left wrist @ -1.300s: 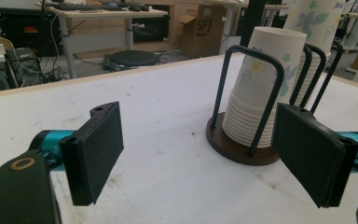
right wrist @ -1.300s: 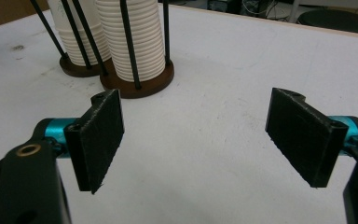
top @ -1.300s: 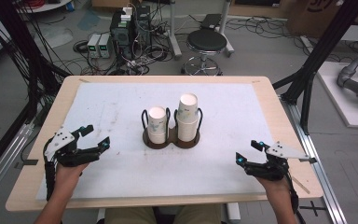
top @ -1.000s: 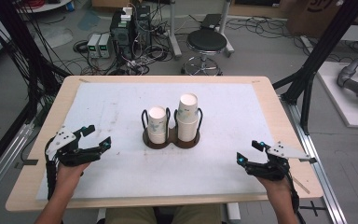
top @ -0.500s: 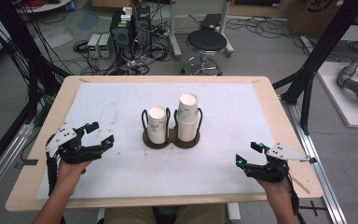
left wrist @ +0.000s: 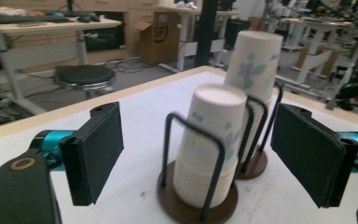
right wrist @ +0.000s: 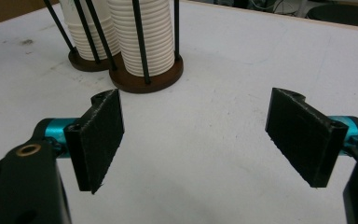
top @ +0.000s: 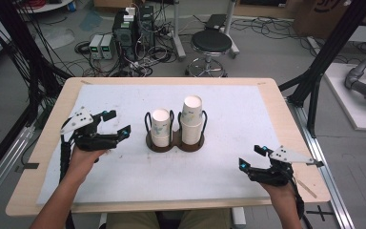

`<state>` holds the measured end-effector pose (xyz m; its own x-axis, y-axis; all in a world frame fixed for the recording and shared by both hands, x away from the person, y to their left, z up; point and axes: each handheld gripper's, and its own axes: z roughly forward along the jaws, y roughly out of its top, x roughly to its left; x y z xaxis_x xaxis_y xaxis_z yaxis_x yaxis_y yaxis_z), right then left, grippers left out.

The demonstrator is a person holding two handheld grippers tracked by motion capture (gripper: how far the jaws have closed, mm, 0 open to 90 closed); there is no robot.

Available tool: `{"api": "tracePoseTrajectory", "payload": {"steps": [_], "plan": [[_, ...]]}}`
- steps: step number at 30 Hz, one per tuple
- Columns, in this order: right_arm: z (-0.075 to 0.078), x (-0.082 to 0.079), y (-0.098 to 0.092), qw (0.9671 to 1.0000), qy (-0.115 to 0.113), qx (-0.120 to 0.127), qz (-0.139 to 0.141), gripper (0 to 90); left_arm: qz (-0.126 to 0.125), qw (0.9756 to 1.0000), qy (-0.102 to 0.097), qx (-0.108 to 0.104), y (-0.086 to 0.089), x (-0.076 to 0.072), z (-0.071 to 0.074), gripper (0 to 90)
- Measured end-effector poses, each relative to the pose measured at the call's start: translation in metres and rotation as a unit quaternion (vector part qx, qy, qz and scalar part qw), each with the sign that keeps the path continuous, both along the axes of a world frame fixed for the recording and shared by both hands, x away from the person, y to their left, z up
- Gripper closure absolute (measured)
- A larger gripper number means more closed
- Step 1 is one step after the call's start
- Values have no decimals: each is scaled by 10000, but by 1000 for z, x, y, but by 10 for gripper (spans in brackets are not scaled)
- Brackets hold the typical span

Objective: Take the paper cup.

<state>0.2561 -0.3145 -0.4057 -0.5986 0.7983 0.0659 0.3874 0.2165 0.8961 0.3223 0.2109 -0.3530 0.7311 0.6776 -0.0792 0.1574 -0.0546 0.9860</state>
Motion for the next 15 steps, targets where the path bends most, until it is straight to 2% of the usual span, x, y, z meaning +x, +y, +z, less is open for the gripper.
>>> {"api": "tracePoseTrajectory", "payload": {"steps": [5, 10, 15], "plan": [[0, 0, 0, 10000, 1, -5, 18, 199, -148, 9998, -30, 145, -16, 12, 11, 168], [0, 0, -1, 10000, 1, 6, 25, 199, -366, 9989, 48, 281, -35, 26, 18, 168], [0, -1, -1, 10000, 18, 11, 25, 199, -549, 9974, 167, 442, -53, 37, 19, 168]]}}
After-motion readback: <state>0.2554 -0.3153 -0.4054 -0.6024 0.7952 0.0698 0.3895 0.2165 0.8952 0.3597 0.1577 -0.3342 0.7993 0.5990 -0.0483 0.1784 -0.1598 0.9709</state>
